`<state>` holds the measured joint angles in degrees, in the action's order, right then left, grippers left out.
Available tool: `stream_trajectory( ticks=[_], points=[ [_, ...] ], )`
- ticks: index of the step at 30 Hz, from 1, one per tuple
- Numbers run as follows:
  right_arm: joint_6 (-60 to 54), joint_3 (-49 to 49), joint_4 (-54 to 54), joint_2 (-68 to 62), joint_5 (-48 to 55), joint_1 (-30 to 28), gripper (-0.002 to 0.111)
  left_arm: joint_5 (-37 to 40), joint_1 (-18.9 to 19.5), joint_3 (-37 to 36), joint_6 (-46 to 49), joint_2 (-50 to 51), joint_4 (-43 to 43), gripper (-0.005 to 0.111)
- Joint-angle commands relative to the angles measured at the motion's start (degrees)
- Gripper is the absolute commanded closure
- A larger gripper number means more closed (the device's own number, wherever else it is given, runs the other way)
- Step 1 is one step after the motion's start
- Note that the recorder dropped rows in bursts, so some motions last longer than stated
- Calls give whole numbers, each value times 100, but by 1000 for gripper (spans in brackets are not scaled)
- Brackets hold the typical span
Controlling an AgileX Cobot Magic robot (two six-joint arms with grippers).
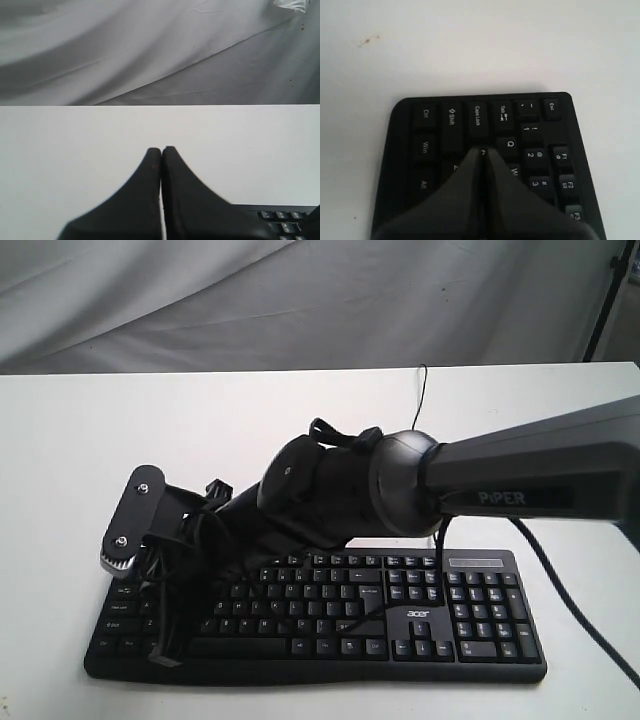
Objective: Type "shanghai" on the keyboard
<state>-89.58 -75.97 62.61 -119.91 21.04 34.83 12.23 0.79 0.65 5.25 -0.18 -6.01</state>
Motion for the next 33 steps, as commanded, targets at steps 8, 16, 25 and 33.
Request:
stream_trajectory(
  ticks=[8,16,25,33],
  points=[
    [57,-418,-230,-315,226,-2,108,0,-23,-3,-7,18,-23,106],
    [114,-418,-315,-377,213,-2,108,0,-23,-3,-7,18,-23,106],
    [114,-418,-365,-453,138,-2,108,0,-23,-3,-7,18,-23,106],
    [114,-418,-365,-564,37,-2,108,0,-23,-3,-7,18,-23,106]
  ],
)
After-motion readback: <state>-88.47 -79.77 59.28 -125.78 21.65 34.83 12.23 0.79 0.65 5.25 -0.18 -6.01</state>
